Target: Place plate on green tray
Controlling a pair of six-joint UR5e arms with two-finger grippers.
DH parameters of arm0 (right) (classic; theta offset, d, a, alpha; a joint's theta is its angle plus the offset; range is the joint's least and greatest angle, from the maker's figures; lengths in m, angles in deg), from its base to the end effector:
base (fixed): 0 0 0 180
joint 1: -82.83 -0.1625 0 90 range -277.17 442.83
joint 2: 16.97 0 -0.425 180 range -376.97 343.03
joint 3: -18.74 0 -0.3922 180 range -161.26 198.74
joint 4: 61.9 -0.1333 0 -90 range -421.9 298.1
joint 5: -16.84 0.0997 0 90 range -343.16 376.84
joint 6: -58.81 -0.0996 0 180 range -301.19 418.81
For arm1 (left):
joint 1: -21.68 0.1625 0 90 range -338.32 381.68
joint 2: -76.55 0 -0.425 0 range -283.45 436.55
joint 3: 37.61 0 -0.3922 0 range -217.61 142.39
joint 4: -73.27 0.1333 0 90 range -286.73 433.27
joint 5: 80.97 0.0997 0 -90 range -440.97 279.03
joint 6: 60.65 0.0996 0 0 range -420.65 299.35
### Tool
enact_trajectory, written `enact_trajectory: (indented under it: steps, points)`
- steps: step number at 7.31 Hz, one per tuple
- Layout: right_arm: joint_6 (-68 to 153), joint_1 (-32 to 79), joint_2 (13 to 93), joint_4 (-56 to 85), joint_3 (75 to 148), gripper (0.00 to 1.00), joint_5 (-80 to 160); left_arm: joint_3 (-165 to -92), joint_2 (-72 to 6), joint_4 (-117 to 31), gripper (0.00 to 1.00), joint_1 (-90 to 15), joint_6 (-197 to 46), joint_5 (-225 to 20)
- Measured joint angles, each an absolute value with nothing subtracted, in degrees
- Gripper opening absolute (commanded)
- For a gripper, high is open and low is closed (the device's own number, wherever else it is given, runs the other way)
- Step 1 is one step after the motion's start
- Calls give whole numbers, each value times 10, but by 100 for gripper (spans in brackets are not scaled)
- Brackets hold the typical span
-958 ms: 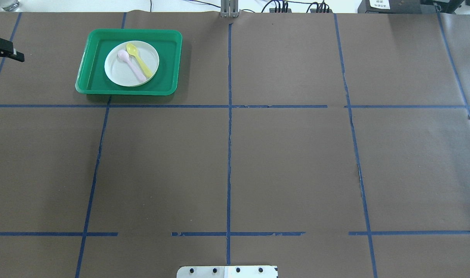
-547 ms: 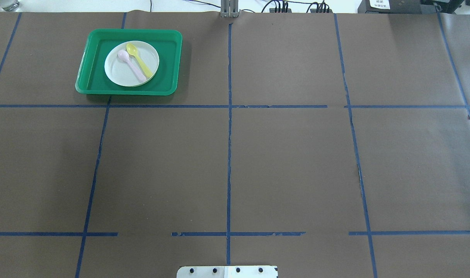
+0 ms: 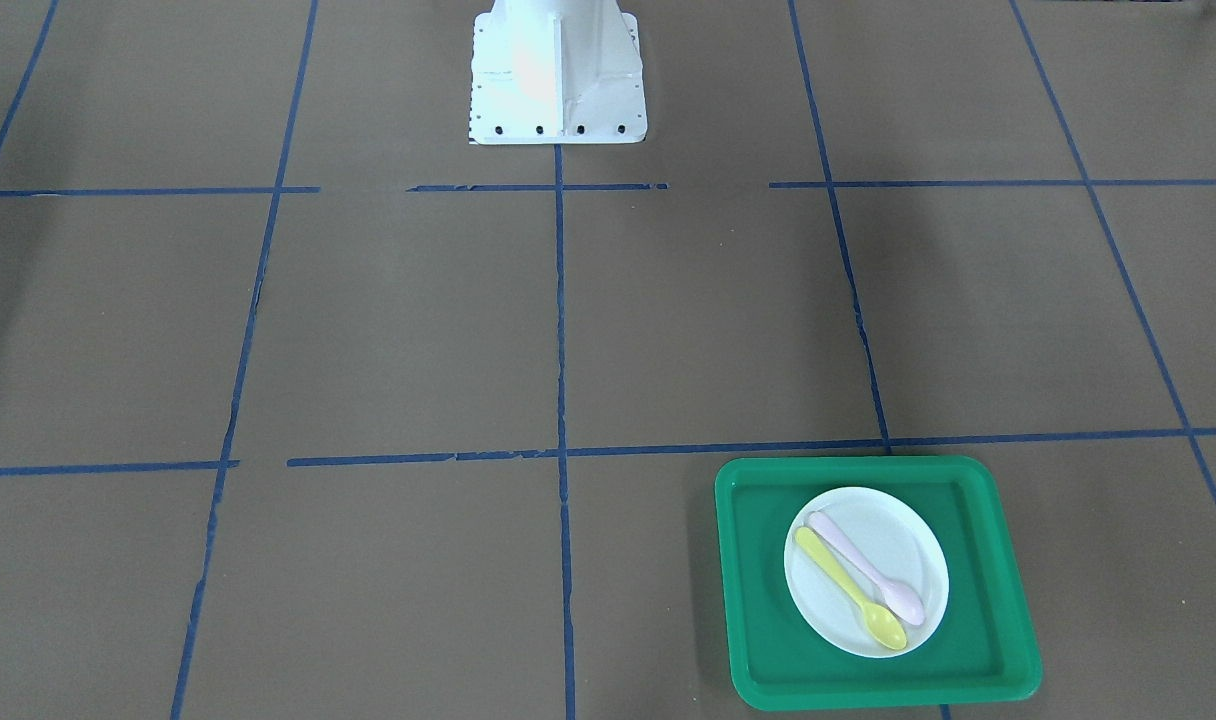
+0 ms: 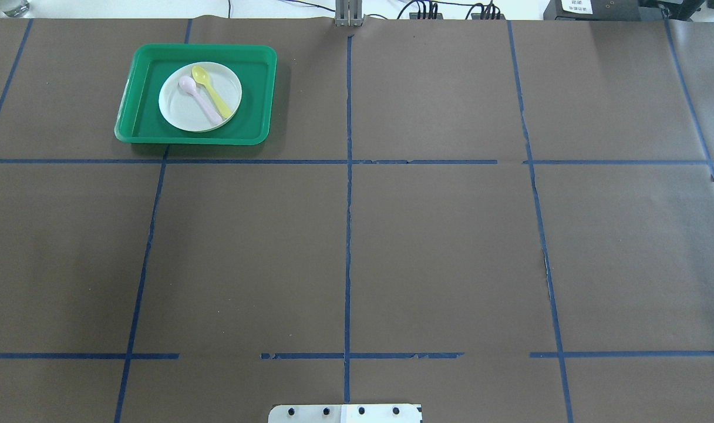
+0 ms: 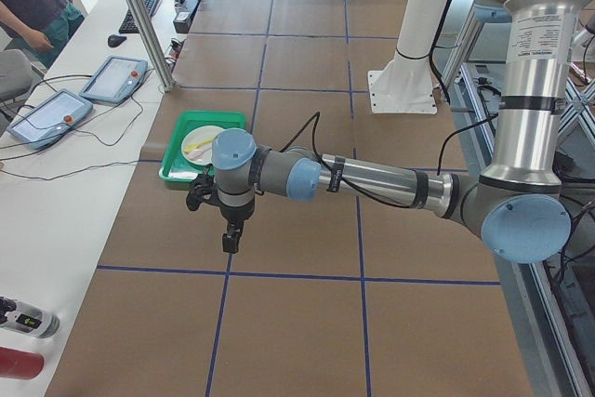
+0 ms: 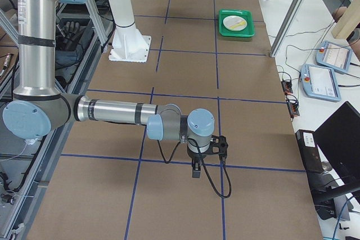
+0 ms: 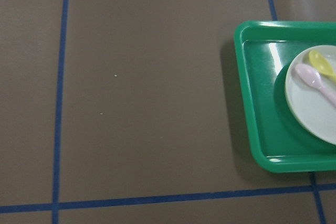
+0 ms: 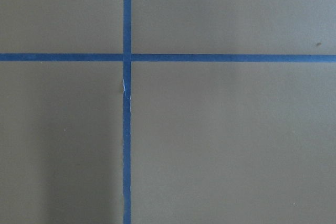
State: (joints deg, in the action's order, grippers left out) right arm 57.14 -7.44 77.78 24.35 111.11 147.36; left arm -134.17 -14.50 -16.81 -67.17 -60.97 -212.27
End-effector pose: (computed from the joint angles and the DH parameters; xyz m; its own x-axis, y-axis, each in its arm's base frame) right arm 0.0707 -0.4578 0.6756 0.7598 0.0172 0.6499 -0.0269 0.9996 0.0050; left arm -0.0574 -0.5066 0.5963 0.7494 0.0978 -0.6548 -0.0157 0.9914 0.1302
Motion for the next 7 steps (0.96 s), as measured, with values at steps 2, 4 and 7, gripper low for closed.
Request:
enact_trajectory:
  steps: [2, 4, 7]
  points:
    - [571, -74, 778, 244, 1111, 100, 1474, -1330, -110, -170, 100, -688, -596, -2165]
    - [571, -74, 778, 244, 1111, 100, 1474, -1299, -98, -201, 100, -690, -597, -2178]
    - [571, -74, 778, 244, 1111, 100, 1474, -1297, -100, -211, 100, -690, -599, -2176]
